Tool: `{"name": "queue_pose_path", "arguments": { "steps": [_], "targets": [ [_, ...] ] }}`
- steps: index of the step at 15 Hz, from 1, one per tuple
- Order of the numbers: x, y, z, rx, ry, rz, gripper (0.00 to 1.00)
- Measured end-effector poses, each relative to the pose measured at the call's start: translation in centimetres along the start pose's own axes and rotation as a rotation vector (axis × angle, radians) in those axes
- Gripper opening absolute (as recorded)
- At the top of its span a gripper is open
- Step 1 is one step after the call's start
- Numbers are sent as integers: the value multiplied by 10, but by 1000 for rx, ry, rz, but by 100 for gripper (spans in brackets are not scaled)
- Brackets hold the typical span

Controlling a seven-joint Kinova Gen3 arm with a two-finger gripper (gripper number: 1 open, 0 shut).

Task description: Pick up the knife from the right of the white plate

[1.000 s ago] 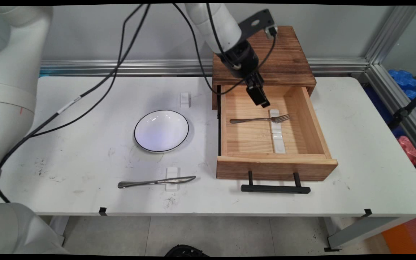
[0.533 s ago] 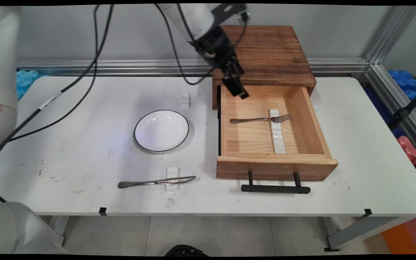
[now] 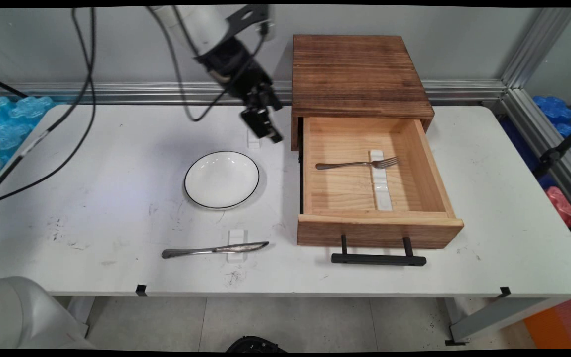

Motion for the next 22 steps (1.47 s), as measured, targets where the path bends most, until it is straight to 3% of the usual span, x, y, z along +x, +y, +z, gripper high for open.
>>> {"name": "queue_pose_path", "arguments": {
  "steps": [6, 12, 22],
  "targets": [
    [-58, 27, -25, -18, -71, 19, 100],
    [-102, 58, -31, -10, -122, 9, 100],
    [-147, 104, -6, 19, -153, 13, 100]
  ]
}}
